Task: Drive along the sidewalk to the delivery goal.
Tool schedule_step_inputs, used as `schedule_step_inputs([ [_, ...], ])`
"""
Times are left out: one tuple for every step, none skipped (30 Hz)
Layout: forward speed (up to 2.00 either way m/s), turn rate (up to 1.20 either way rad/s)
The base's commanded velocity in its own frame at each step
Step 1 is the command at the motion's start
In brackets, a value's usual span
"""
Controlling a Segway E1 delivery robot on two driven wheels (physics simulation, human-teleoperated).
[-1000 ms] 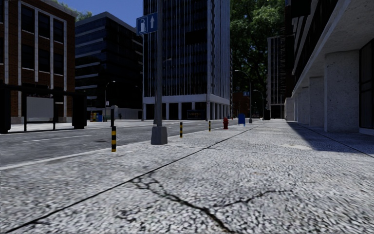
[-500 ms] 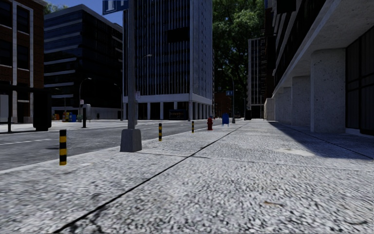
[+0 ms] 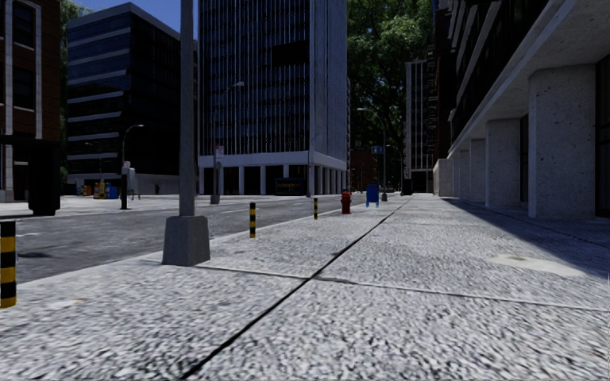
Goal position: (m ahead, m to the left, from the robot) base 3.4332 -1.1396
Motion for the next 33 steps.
schedule_step_inputs([
  [2.0,0.0],
  [2.0,-0.41],
  [2.0,-0.53],
  [2.0,-0.57],
  [2.0,-0.59],
  [2.0,-0.59],
  [2.0,-0.59],
  [2.0,-0.59],
  [2.0,-0.59],
  [2.0,-0.59],
  [2.0,-0.59],
  [2.0,-0.59],
  [2.0,-0.59],
  [2.0,-0.43],
  [2.0,-0.43],
  [2.0,0.0],
  [2.0,0.0],
  [2.0,0.0],
  [2.0,0.0],
  [2.0,0.0],
  [2.0,0.0],
  [2.0,0.0],
  [2.0,0.0],
  [2.0,0.0],
  [2.0,0.0],
  [2.0,0.0],
  [2.0,0.0],
  [2.0,0.0],
  [2.0,-0.17],
  [2.0,-0.17],
  [2.0,-0.38],
  [1.95,-0.45],
  [1.9,-0.46],
])
